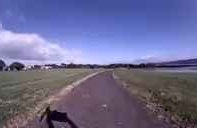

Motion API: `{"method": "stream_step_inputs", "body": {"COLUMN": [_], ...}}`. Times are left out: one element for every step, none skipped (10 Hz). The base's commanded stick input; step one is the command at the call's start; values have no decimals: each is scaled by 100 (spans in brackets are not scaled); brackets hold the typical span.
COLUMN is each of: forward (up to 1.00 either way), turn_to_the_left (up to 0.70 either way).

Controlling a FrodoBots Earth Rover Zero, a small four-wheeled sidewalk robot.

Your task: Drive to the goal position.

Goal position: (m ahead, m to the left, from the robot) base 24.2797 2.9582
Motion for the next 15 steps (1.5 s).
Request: {"method": "stream_step_inputs", "body": {"forward": [70,70,70,70,70,70,70,70,70,70,70,70,70,70,70], "turn_to_the_left": [-1,-1,-1,-1,-1,0,0,0,0,1,14,14,14,14,14]}}
